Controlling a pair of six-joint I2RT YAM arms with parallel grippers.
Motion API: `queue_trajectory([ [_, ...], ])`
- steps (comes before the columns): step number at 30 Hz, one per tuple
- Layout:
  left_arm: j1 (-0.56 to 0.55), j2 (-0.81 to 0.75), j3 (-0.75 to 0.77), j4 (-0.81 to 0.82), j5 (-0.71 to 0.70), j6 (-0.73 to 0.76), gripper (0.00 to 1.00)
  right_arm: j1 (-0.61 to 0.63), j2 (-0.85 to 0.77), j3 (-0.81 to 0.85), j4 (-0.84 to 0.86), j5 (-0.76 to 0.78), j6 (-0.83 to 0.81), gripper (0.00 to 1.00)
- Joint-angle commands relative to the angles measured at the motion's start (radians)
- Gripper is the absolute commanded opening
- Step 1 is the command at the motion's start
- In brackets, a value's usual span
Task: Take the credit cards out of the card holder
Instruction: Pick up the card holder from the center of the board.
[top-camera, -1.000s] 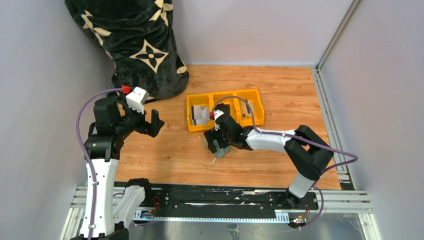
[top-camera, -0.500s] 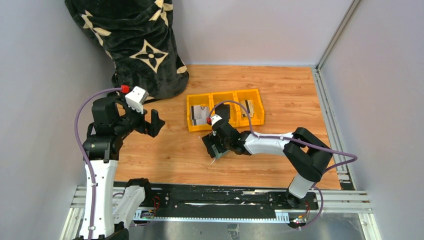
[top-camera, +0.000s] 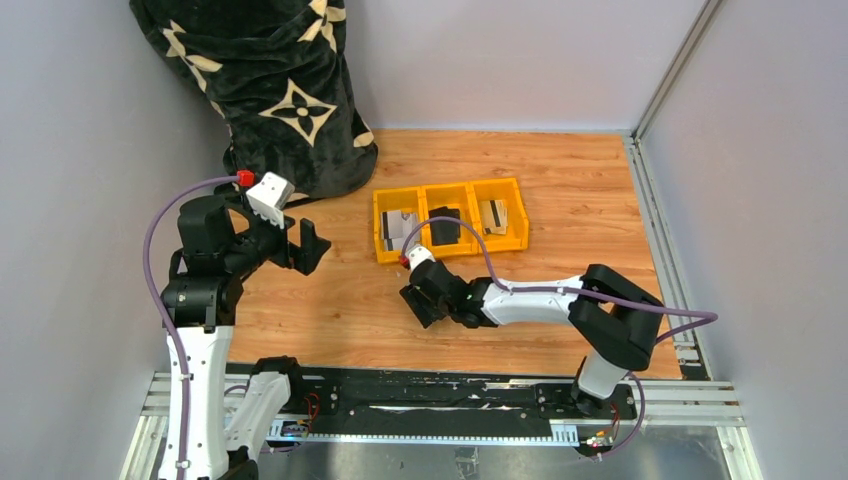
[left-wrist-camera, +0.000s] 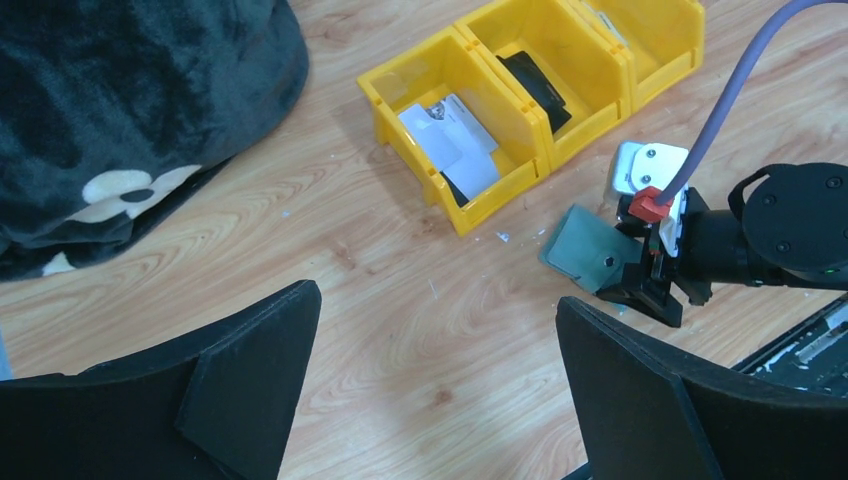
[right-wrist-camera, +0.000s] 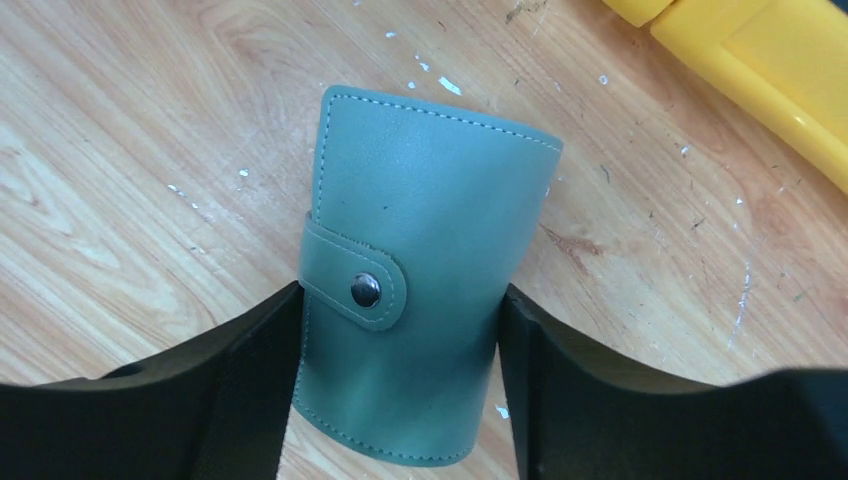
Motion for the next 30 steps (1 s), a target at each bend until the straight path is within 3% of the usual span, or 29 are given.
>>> queue_trajectory([
  [1, 0.003, -0.014, 0.026, -0.011, 0.037, -0.021, 1.0, 0.034, -0.041, -0.026, -0.054, 0.048, -0.01, 0.64],
  [15, 0.001, -0.021, -0.082, 0.002, 0.282, -0.26, 1.0, 0.137, -0.337, 0.146, -0.045, 0.022, -0.066, 0.65],
  [30, -0.008, -0.096, -0.062, 0.06, 0.386, -0.596, 1.0, 0.272, -0.347, 0.347, 0.053, 0.05, -0.175, 0.64],
])
